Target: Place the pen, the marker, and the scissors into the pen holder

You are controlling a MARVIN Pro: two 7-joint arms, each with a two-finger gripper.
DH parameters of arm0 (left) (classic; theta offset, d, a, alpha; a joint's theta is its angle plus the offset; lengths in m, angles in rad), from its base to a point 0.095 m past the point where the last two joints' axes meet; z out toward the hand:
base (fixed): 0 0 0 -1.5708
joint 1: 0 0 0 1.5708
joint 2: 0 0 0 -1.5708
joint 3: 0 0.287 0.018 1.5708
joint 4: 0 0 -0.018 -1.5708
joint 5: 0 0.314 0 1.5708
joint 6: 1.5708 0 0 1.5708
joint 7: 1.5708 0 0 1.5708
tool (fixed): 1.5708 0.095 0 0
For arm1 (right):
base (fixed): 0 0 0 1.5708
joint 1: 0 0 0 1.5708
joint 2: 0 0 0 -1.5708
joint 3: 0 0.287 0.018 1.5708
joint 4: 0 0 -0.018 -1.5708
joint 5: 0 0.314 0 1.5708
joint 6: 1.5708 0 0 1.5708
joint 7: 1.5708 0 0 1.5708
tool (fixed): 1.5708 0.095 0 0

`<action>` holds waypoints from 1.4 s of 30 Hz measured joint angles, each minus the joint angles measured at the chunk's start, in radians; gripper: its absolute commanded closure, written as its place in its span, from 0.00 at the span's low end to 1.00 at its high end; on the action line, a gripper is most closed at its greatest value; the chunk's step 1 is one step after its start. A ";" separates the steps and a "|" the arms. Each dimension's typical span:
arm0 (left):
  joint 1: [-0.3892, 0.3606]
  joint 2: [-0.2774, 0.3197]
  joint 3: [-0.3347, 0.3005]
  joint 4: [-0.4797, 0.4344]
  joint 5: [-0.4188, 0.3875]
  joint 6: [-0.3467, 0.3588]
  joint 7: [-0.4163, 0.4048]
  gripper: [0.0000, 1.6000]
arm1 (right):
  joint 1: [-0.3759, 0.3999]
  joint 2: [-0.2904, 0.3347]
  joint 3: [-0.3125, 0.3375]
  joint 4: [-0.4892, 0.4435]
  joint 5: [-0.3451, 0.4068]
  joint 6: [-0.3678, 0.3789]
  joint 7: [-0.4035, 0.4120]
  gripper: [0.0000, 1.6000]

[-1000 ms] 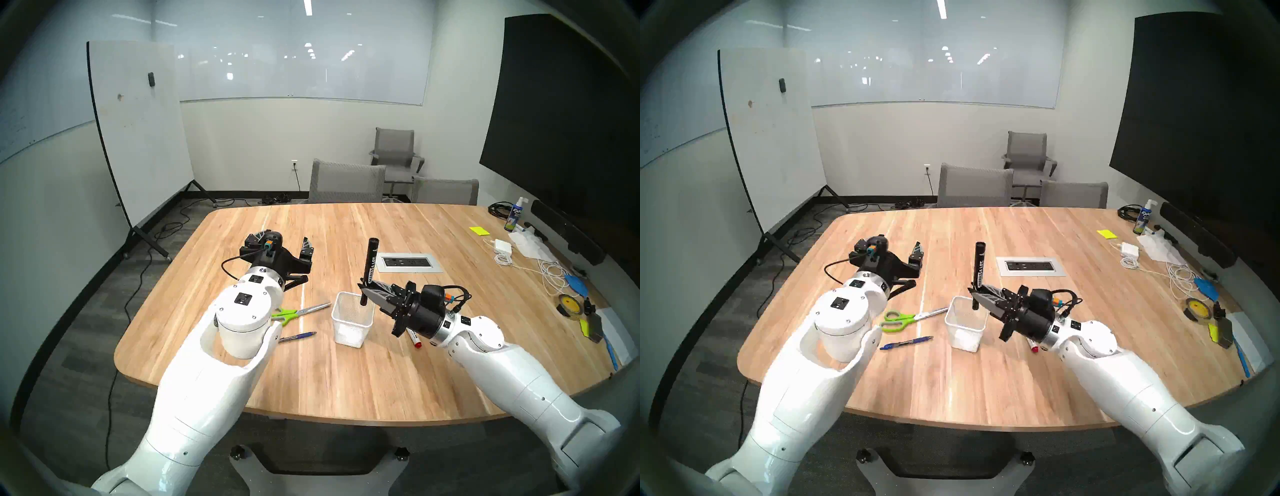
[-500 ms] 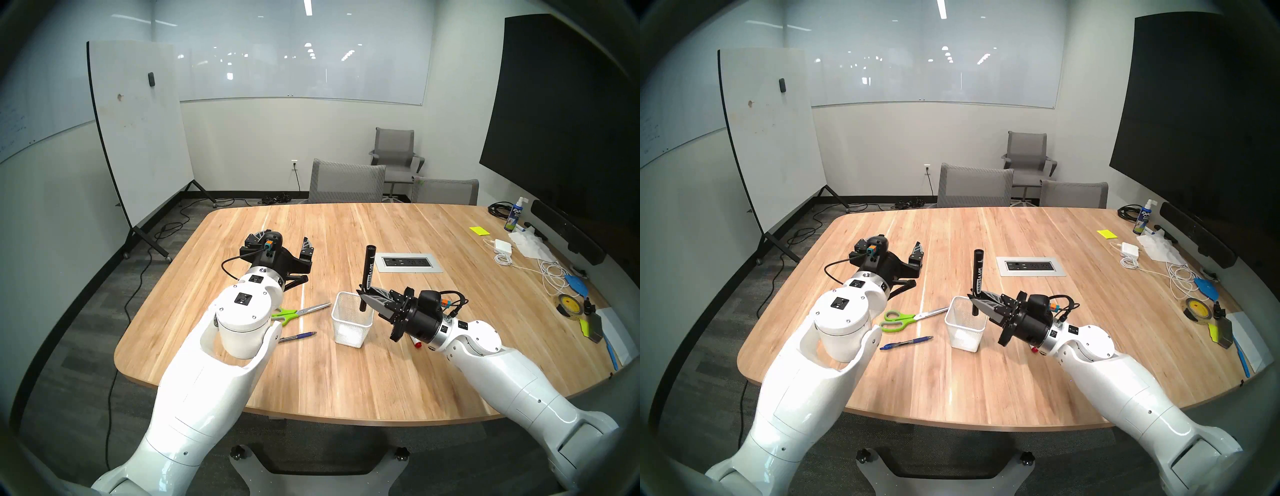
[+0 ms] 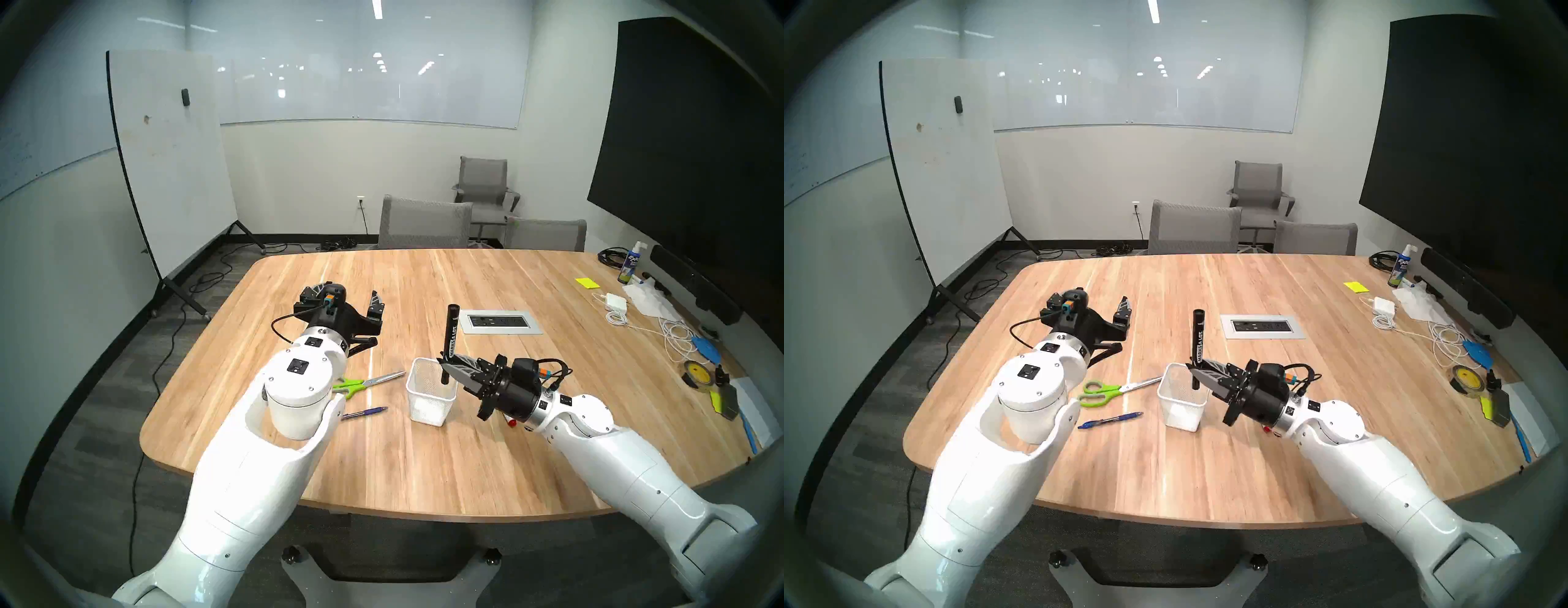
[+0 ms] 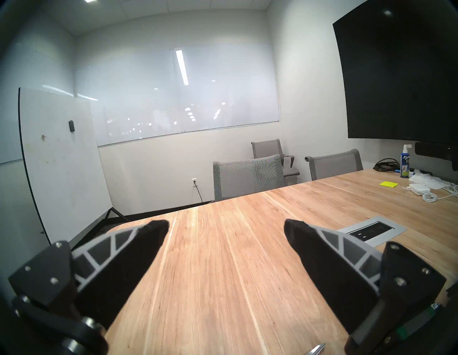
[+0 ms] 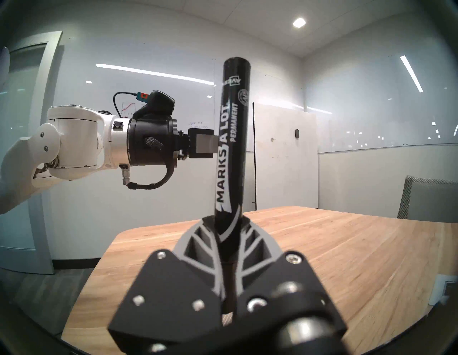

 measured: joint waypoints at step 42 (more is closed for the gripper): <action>0.000 -0.001 0.000 0.000 0.000 0.000 0.000 0.00 | 0.004 -0.040 0.000 0.058 -0.008 0.005 0.007 1.00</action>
